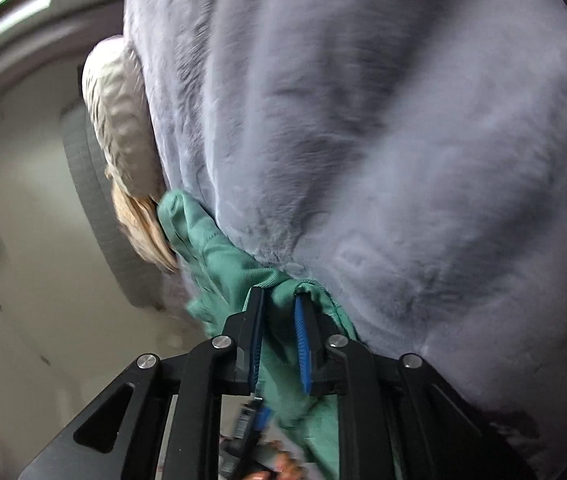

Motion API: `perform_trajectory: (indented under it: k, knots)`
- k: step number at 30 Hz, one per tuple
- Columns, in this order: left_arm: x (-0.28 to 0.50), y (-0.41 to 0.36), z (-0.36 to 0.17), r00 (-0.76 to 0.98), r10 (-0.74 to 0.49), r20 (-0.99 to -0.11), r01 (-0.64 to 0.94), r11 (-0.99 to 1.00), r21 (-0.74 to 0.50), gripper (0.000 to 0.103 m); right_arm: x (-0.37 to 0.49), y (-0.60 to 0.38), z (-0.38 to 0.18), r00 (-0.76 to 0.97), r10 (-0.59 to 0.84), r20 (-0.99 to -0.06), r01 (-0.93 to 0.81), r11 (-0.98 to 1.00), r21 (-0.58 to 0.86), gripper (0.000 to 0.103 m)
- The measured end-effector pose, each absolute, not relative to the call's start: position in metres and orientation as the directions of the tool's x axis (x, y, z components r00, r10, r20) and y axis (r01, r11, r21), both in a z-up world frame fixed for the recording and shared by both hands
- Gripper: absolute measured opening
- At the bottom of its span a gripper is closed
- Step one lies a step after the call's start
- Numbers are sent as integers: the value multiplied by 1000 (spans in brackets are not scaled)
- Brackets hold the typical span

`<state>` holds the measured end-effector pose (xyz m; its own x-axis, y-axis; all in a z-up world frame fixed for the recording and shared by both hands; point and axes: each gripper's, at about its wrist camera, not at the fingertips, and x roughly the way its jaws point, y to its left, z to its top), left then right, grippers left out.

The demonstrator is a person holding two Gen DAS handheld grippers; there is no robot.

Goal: Fold large clothes

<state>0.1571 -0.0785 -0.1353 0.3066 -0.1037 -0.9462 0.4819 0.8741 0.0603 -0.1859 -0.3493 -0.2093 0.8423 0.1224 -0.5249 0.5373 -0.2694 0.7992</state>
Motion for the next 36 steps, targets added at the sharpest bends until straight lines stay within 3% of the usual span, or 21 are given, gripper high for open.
perform_trajectory:
  k: [9, 12, 16, 19, 21, 26, 27, 29, 30, 31, 36]
  knots:
    - [160, -79, -139, 310, -108, -945, 480, 875, 58, 103, -206, -357, -178, 663, 110, -740, 744, 15, 668, 3]
    - [161, -75, -132, 308, -109, -945, 475, 878, 54, 103, -211, -360, -164, 695, 109, -711, 710, 48, 702, 3]
    - [154, -62, -116, 324, -145, -935, 487, 872, 34, 103, -168, -356, -129, 711, 131, -691, 652, 244, 718, 5]
    - [148, -54, -122, 324, -93, -942, 507, 857, 89, 103, -139, -349, -134, 670, 164, -724, 656, 326, 681, 5]
    - [148, -45, -131, 318, -64, -946, 510, 853, 114, 103, -134, -346, -150, 572, 155, -805, 721, 372, 584, 5]
    - [153, -17, -124, 286, -75, -955, 473, 878, 73, 103, -163, -355, -154, 610, 166, -775, 732, 258, 631, 4]
    - [153, -11, -121, 276, -90, -957, 476, 878, 54, 103, -166, -354, -147, 581, 154, -799, 747, 288, 599, 9]
    - [149, -3, -114, 265, -105, -958, 482, 875, 38, 103, -167, -347, -138, 549, 153, -822, 756, 328, 566, 43]
    - [147, 0, -109, 264, -102, -959, 488, 872, 42, 103, -167, -343, -133, 543, 154, -826, 754, 343, 560, 69]
    - [144, 2, -106, 265, -88, -960, 494, 868, 57, 103, -168, -338, -128, 540, 158, -827, 749, 358, 557, 76]
    - [126, 22, -99, 244, -61, -968, 523, 849, 79, 103, -157, -309, -107, 489, 191, -851, 727, 450, 519, 76]
